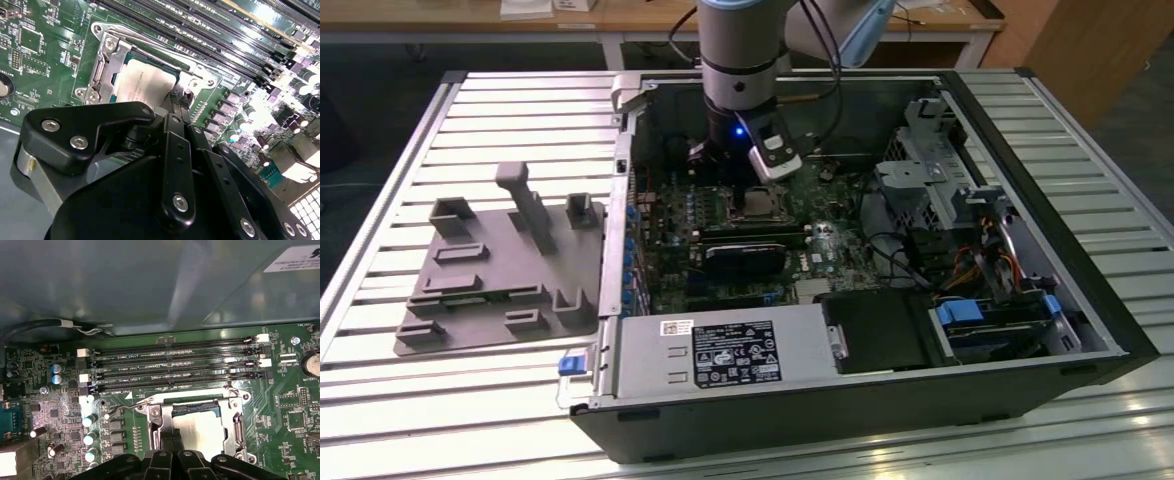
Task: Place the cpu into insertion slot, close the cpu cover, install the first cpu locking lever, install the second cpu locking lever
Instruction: 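Close the cpu cover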
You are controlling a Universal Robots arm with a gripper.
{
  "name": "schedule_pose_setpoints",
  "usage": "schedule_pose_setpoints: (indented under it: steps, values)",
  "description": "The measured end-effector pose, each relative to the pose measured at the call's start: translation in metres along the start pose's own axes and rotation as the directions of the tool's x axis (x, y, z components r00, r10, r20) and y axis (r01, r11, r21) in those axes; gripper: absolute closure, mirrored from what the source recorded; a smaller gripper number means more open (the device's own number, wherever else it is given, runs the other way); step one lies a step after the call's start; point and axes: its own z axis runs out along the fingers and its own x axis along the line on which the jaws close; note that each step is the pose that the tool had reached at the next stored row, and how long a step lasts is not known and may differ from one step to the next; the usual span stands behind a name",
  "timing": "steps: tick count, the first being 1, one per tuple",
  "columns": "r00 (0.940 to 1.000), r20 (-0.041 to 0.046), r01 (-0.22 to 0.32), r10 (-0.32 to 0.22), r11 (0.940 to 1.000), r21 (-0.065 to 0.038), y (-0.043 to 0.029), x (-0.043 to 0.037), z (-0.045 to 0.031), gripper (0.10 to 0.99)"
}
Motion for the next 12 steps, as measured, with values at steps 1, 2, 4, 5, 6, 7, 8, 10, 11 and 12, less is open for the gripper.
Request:
schedule_pose_setpoints:
  steps: [1,2,4,5,6,7,8,10,11,12]
  values:
    - [1.0000,0.0017,0.000,0.000,1.0000,0.000,-0.0001,0.0011,0.0002,0.980]
    - [1.0000,0.0035,0.000,0.000,1.0000,-0.001,-0.0003,0.0023,0.0004,0.980]
    - [1.0000,0.0075,0.000,0.000,1.0000,-0.003,-0.0004,0.0035,0.0017,0.980]
    - [1.0000,0.0100,0.000,0.000,1.0000,-0.003,-0.0005,0.0038,0.0028,0.980]
    - [0.9999,0.0122,0.001,-0.001,1.0000,-0.004,-0.0006,0.0041,0.0039,0.980]
    - [0.9999,0.0145,0.001,-0.001,1.0000,-0.005,-0.0007,0.0045,0.0052,0.980]
    - [0.9999,0.0162,0.001,-0.001,1.0000,-0.005,-0.0008,0.0046,0.0062,0.980]
    - [0.9999,0.0168,0.001,-0.001,1.0000,-0.005,-0.0009,0.0046,0.0064,0.980]
    - [0.9999,0.0168,0.001,-0.001,1.0000,-0.005,-0.0009,0.0046,0.0064,0.980]
    - [0.9999,0.0169,0.001,-0.001,1.0000,-0.006,-0.0008,0.0046,0.0065,0.980]
